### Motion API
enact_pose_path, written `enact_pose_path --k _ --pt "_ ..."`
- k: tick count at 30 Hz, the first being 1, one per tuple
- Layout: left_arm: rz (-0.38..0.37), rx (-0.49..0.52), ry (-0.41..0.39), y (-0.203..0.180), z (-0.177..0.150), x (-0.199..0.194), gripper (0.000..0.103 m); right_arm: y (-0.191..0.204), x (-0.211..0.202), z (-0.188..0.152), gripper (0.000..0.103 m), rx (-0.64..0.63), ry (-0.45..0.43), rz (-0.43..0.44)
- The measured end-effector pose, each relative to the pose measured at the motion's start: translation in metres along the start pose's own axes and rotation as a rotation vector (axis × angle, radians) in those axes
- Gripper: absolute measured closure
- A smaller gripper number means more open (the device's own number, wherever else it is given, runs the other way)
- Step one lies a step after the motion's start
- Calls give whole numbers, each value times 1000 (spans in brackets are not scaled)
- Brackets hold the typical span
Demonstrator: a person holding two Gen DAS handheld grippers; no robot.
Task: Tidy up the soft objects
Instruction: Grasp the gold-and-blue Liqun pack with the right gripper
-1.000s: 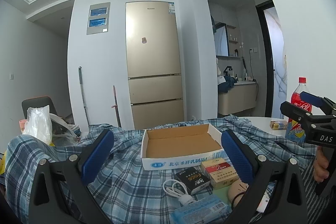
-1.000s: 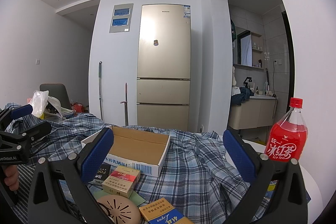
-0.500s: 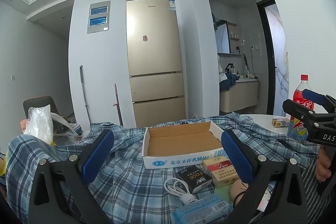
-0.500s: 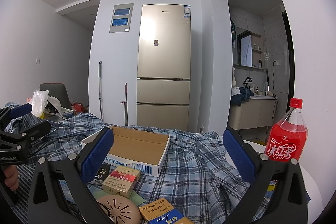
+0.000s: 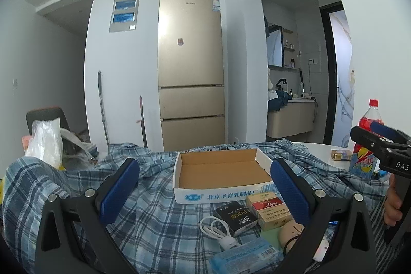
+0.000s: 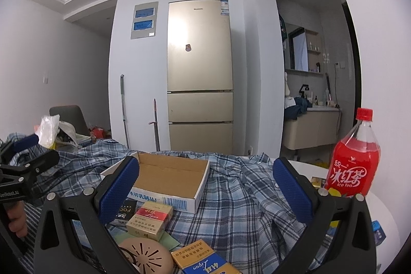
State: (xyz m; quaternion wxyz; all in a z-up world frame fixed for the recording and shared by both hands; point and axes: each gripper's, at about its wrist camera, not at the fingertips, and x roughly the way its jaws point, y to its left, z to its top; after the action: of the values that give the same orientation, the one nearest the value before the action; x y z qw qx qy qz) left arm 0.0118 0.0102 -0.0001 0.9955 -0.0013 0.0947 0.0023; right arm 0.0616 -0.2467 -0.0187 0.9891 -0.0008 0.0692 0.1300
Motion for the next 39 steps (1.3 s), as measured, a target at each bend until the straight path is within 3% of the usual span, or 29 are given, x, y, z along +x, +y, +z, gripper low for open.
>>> enact_pose_path --k 4,7,14,16,20,24,26,34,39 --pt "-115 -37 91 7 7 3 0 -11 15 7 0 34 148 88" --pt "-84 -5 104 4 5 3 0 -17 22 2 0 37 244 125" --pt "-147 67 210 -13 -3 11 0 -10 28 -14 0 -158 452 242" --pt "-145 96 229 -19 -6 11 7 -7 32 -19 1 -222 510 250" --pt "-214 99 249 -25 -6 8 9 -13 43 -26 10 -277 632 272" --pt "-222 146 265 -37 -9 7 9 -13 46 -30 10 -305 700 287" --pt "-201 155 272 -40 -10 9 9 -11 50 -33 17 -337 729 296" --pt "-205 108 340 -30 -16 24 14 4 78 -62 30 -436 855 350" --pt "-213 93 388 -29 -22 35 17 -3 94 -73 32 -407 928 366"
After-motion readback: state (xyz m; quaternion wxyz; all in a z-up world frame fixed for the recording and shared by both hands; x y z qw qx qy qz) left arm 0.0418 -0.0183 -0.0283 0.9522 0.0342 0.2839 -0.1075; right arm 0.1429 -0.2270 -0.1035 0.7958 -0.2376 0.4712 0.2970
